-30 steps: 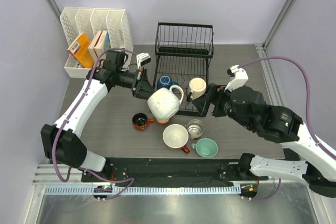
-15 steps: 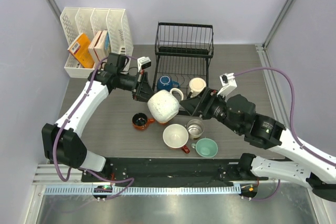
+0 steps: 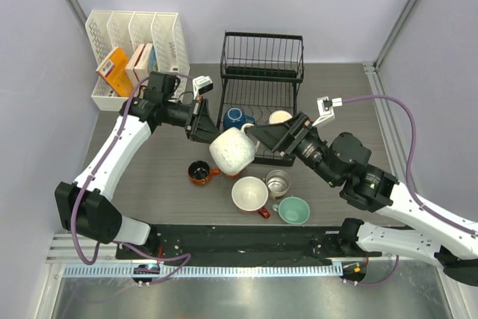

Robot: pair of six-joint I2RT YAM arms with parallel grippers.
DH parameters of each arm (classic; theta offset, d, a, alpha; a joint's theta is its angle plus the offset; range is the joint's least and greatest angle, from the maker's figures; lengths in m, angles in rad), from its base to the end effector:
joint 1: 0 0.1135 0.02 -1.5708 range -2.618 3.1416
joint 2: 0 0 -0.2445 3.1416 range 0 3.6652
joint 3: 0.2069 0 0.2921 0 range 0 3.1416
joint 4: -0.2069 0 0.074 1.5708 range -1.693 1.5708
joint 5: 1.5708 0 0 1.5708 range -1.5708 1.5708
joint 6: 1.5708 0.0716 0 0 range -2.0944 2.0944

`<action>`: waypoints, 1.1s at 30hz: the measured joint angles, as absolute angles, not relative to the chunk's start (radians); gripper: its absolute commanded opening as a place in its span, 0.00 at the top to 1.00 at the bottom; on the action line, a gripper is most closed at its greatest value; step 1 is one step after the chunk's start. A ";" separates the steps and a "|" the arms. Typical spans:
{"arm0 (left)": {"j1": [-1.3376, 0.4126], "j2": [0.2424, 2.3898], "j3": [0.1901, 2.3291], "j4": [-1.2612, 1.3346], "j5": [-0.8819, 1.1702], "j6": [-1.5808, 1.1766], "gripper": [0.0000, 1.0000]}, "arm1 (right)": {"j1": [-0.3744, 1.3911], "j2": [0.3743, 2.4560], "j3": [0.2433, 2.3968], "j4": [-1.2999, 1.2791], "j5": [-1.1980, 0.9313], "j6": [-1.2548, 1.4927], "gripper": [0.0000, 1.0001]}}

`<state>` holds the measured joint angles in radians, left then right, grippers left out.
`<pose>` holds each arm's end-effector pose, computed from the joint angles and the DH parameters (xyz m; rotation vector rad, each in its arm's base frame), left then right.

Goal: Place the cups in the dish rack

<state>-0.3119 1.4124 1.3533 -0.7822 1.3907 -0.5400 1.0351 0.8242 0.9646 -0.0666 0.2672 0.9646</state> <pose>0.2908 -0.1678 0.3332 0.4562 2.3174 -2.0650 0.1547 0.2236 0.4029 0.1809 1.6612 1.3780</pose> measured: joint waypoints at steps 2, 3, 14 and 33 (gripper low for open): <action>-0.312 1.412 1.365 -0.785 1.388 -0.538 1.00 | 1.035 0.837 0.954 -0.028 0.265 0.979 0.24; -0.312 1.412 1.373 -0.788 1.385 -0.538 1.00 | 1.035 0.838 0.943 -0.006 0.265 0.983 0.24; -0.307 1.394 1.475 -0.797 1.441 -0.545 1.00 | 1.038 0.819 0.891 0.020 0.302 0.993 0.25; -0.280 1.662 0.899 0.527 1.492 -1.392 1.00 | 0.949 1.075 1.082 -0.393 0.321 0.931 0.23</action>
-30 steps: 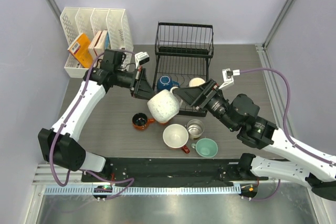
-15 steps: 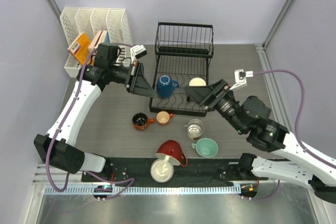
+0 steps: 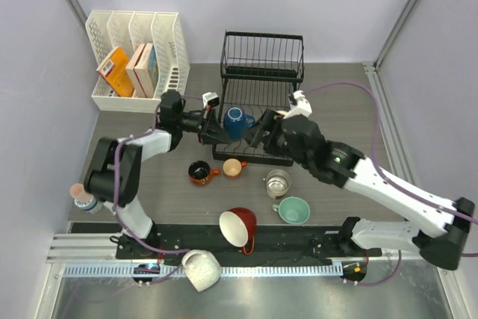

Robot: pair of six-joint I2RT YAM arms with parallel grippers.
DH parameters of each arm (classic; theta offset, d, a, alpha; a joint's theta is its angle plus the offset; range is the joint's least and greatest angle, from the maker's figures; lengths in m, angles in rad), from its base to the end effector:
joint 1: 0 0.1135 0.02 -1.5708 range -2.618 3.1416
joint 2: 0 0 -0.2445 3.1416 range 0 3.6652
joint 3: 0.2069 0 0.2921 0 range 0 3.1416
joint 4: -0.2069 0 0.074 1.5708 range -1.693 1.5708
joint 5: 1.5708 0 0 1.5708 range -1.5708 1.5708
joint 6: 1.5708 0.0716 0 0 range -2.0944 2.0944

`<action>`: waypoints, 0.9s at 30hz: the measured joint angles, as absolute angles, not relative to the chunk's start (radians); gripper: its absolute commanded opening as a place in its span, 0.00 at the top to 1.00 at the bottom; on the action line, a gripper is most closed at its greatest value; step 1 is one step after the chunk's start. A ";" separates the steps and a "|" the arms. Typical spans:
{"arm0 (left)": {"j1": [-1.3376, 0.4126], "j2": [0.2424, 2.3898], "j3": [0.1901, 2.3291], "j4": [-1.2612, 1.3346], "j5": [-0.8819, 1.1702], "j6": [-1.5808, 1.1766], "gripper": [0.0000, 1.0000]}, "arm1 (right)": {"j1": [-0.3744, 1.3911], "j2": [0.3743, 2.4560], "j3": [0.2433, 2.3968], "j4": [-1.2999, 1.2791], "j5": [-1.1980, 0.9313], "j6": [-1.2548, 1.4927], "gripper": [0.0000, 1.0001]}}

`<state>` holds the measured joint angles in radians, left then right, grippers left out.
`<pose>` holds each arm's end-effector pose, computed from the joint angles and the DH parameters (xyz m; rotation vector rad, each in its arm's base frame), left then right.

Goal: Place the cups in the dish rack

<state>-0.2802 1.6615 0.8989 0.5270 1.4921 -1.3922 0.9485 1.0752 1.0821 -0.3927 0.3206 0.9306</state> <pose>0.3336 -0.1703 0.1843 -0.1561 -2.1150 2.0646 0.2053 0.2474 0.3371 0.2039 2.0431 0.9145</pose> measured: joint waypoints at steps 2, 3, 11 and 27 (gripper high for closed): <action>-0.228 1.799 0.907 0.799 1.485 -1.608 1.00 | 0.858 1.169 1.096 -0.413 0.271 0.907 0.23; -0.197 1.848 0.910 0.890 1.484 -1.687 1.00 | 0.824 1.192 1.095 -0.430 0.257 0.898 0.24; -0.028 1.896 0.989 1.209 1.486 -1.946 0.98 | 0.709 1.252 1.090 -0.488 0.189 0.836 0.23; -0.005 1.776 0.968 1.297 1.489 -1.992 0.92 | 0.688 1.148 1.087 -0.533 0.163 0.814 0.17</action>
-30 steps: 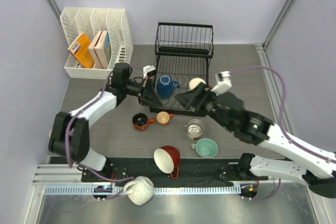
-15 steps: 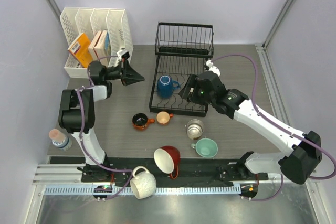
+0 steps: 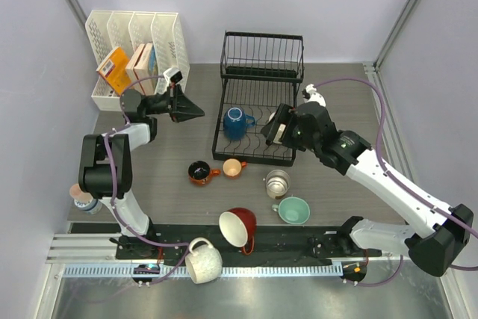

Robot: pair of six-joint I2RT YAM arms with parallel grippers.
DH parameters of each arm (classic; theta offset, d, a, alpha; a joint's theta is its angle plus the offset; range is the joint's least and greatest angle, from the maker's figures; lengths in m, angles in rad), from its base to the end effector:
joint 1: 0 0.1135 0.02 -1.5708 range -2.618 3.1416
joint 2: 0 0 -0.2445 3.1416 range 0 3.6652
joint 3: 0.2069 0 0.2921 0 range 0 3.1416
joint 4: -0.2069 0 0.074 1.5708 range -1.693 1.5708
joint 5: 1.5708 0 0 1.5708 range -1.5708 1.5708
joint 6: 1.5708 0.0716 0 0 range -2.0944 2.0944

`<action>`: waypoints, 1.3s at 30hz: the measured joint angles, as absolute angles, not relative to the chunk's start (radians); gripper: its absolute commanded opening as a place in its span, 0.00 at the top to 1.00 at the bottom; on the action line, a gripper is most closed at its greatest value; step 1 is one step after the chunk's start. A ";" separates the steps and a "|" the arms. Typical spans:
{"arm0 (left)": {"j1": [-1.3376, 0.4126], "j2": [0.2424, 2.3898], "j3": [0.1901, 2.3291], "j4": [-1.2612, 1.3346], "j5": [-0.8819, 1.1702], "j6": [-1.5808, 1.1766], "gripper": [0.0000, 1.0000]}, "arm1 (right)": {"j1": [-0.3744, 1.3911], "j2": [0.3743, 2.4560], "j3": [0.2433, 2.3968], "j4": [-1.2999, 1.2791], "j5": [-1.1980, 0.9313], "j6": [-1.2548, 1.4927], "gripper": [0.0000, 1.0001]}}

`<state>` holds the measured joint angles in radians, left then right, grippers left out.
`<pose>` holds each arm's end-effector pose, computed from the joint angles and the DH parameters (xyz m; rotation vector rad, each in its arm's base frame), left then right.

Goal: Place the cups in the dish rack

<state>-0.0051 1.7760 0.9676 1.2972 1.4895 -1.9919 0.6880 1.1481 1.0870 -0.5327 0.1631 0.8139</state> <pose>0.3808 -0.0733 0.2251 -0.0004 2.1147 -2.1920 0.2612 0.1997 0.2980 0.2376 2.2252 0.6772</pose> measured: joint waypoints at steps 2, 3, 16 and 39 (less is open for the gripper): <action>-0.005 1.776 0.967 1.297 1.489 -1.992 0.92 | 0.685 1.134 1.087 -0.542 0.163 0.813 0.16; -0.005 1.776 0.967 1.298 1.489 -1.993 0.92 | 0.683 1.131 1.087 -0.546 0.163 0.813 0.15; -0.005 1.757 1.022 1.298 1.493 -2.008 1.00 | 0.683 1.130 1.092 -0.572 0.167 0.799 0.12; 0.214 1.757 1.140 1.306 1.494 -1.981 0.14 | 0.648 1.101 1.328 -0.800 0.342 0.707 0.00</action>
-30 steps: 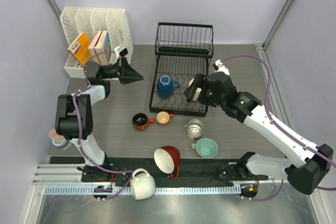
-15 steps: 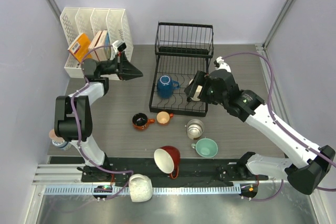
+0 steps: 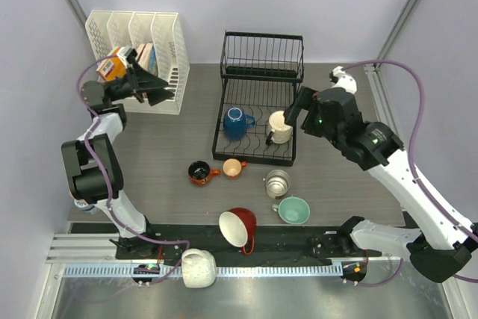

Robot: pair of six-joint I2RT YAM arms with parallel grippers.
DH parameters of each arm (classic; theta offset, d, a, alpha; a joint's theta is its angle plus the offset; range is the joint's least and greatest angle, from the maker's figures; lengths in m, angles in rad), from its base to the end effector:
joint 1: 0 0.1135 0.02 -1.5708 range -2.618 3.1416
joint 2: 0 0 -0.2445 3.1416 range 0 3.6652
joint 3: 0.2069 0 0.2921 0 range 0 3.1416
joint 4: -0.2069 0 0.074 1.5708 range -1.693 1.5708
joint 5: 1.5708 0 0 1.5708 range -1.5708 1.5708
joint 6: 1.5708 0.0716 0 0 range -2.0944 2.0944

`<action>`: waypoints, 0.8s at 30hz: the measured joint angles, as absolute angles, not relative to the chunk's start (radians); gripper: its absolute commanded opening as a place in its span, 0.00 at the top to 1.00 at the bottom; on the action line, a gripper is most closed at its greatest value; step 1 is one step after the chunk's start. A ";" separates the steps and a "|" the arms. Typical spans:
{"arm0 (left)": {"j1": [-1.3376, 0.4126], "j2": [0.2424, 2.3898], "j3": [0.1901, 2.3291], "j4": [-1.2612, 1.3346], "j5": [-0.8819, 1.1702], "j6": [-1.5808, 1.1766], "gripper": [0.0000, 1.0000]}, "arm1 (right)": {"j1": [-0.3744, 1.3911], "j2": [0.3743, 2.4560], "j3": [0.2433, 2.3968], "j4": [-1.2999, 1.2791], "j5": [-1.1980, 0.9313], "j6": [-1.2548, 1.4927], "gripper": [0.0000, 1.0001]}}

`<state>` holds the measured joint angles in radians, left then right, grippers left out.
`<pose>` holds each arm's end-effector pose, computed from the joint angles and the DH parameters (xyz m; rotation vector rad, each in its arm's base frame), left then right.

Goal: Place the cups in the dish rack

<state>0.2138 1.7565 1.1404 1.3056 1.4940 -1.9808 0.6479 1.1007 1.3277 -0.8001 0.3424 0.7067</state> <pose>0.4006 0.0139 0.2881 0.0048 1.9308 -1.9510 0.2482 0.1577 0.3776 0.2630 2.1220 0.4400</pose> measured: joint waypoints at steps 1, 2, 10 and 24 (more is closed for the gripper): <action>0.239 1.758 1.151 1.306 1.493 -1.975 0.08 | 0.642 1.095 1.348 -0.815 0.362 0.703 0.00; 0.256 1.758 1.158 1.306 1.493 -1.969 0.01 | 0.637 1.090 1.367 -0.830 0.382 0.701 0.00; 0.262 1.807 1.243 1.307 1.496 -1.932 0.01 | 0.632 1.061 1.463 -0.900 0.447 0.685 0.00; -0.303 2.020 2.005 1.324 1.493 -1.990 0.01 | 0.632 1.028 1.541 -0.916 0.432 0.622 0.00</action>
